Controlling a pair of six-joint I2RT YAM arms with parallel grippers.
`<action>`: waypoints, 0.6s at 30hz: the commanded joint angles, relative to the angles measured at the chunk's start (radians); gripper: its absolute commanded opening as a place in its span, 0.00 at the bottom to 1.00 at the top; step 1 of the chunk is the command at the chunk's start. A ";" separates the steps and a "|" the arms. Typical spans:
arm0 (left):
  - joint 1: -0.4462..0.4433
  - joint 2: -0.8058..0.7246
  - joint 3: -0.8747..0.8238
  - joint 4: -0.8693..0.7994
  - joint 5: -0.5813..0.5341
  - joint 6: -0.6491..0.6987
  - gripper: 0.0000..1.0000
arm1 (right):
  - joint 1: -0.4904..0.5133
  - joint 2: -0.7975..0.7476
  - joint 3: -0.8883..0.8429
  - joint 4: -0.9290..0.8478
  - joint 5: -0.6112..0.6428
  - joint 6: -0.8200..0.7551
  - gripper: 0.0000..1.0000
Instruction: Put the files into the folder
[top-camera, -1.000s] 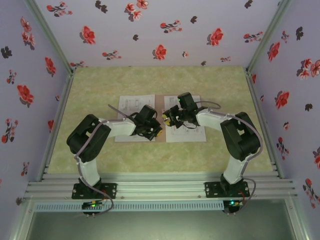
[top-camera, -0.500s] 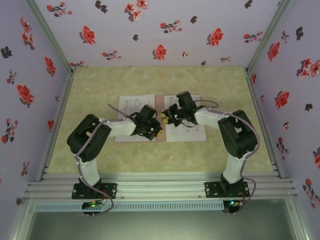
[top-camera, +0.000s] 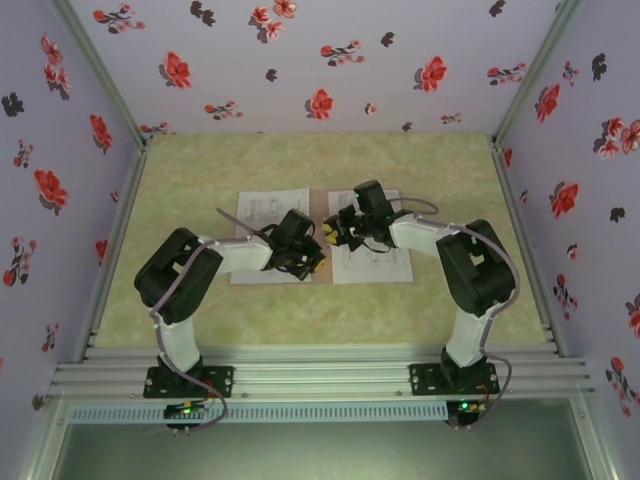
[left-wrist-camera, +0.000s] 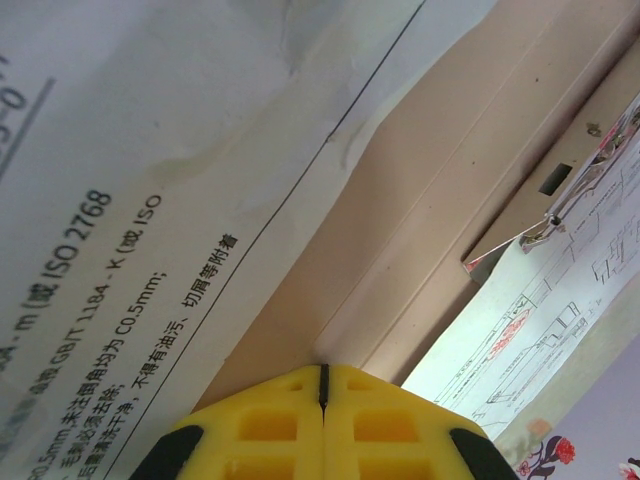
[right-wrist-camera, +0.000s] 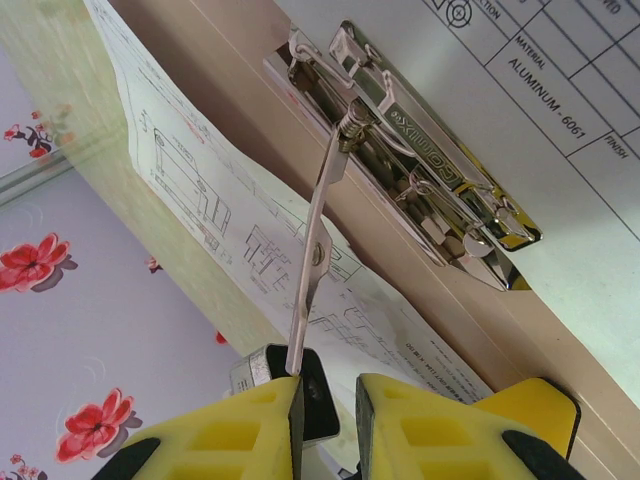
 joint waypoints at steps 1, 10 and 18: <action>-0.007 0.037 -0.005 -0.042 -0.008 0.009 0.00 | -0.008 -0.038 0.016 -0.001 0.016 0.017 0.24; -0.006 0.036 0.000 -0.045 -0.010 0.012 0.00 | -0.010 -0.030 0.004 0.012 0.013 0.022 0.24; -0.006 0.039 0.003 -0.047 -0.010 0.011 0.00 | -0.012 -0.026 -0.034 0.009 0.010 0.021 0.24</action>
